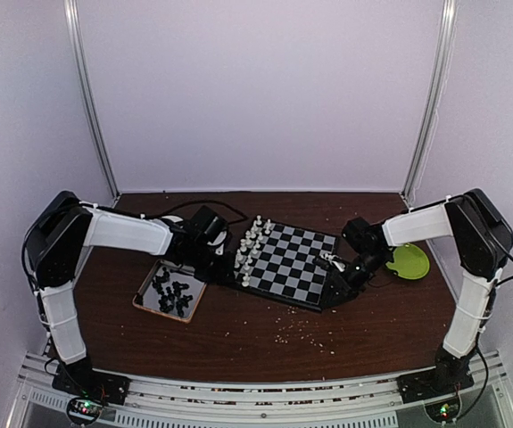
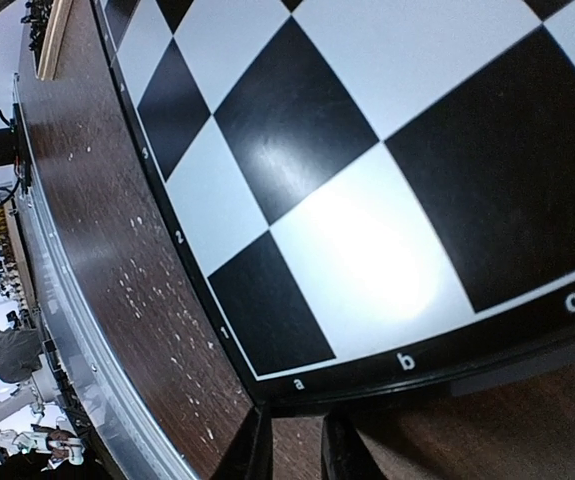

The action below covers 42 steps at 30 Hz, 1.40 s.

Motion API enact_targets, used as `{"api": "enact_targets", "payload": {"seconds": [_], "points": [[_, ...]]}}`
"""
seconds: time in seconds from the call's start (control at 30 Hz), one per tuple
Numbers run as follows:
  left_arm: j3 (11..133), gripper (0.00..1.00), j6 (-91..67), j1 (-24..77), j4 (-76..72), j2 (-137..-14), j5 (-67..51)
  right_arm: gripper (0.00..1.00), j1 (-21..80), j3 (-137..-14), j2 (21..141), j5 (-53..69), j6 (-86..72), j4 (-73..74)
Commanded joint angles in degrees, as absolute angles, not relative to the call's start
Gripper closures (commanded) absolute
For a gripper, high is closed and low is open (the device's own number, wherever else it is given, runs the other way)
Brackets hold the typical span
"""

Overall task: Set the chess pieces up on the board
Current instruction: Move the chessboard to the center of the board, then move the rook to h1.

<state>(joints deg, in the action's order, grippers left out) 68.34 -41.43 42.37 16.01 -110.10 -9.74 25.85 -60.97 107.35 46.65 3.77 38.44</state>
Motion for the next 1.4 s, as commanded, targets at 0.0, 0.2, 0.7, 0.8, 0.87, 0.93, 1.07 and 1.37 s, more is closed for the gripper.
{"api": "enact_targets", "payload": {"seconds": [0.0,0.2,0.7,0.8,0.87,0.93,1.07,1.37], "points": [[67.07,1.0,-41.25,42.01,18.3,-105.45,-3.45,0.82,26.39,-59.24,106.12,42.84,5.42,40.51],[59.26,0.78,-31.74,45.03,11.27,-95.38,-1.67,0.81,25.69,-58.45,100.24,42.26,6.84,40.58],[72.81,0.56,-25.5,51.94,21.99,-105.74,7.02,0.62,11.84,-60.28,88.84,46.29,10.36,42.69],[74.83,0.58,-25.58,51.94,23.98,-107.81,8.34,0.62,9.26,-60.56,89.06,48.53,10.51,43.16],[75.89,0.59,-25.59,51.94,24.8,-109.03,8.25,0.62,8.14,-60.99,89.48,49.5,10.83,43.99],[76.8,0.6,-25.71,51.94,25.47,-110.12,7.96,0.62,7.64,-61.32,89.83,50.28,11.03,44.5],[78.25,0.64,-25.91,51.94,26.91,-111.88,8.41,0.62,7.31,-61.55,90.0,50.45,11.35,44.72],[78.39,0.72,-26.19,51.78,27.37,-112.95,9.83,0.62,6.99,-61.74,90.73,50.71,11.51,44.82]]}}
